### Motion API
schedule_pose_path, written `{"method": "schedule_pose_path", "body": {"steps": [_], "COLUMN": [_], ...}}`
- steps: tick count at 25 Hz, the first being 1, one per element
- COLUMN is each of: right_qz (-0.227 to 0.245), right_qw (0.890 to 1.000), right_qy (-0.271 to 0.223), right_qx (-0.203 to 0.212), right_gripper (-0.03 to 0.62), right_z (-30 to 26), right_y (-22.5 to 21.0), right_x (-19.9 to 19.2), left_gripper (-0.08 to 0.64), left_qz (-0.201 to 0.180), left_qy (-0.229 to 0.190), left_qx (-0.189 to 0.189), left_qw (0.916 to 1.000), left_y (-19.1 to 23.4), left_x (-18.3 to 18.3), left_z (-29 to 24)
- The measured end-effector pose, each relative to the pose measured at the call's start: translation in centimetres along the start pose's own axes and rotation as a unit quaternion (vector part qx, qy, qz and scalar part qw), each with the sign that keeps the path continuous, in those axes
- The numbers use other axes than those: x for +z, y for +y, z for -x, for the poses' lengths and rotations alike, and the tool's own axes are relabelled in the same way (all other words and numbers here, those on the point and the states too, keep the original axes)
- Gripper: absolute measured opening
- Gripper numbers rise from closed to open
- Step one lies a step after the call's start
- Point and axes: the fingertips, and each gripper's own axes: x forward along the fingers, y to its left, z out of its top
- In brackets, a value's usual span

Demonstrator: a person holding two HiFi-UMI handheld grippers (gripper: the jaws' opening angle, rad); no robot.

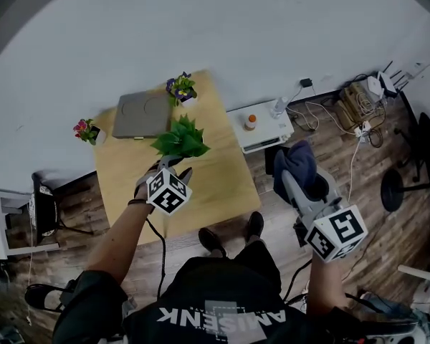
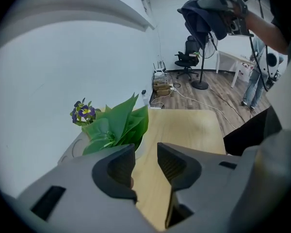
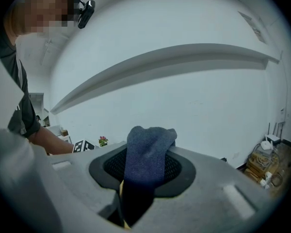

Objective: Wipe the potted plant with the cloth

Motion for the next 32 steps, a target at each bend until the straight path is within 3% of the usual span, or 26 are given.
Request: {"method": "schedule_pose_path", "body": {"steps": [16, 23, 32], "right_qz": [-0.030, -0.036, -0.040], "right_qw": [0.999, 0.999, 0.999], "right_qy": [0.017, 0.022, 0.027], "right_qx": [-0.014, -0.015, -0.010], "right_gripper": [0.126, 0.127, 0.127], "right_z": [0.8, 1.1, 1.0], "right_y": [-1.2, -1.5, -1.2], "right_x": [-3.2, -3.8, -4.1], "left_gripper": [0.142, 0.058, 0.040], "left_qz": [-0.094, -0.128, -0.152], "left_qy": [0.059, 0.075, 0.081], "left_qx": [0.015, 0.027, 0.001], "left_qw": [0.9937, 0.9885, 0.9850], "left_y": [0.6, 1.2, 0.9], "left_x": [-0.8, -0.8, -0.6], "left_z": [-3.8, -4.7, -4.6]}}
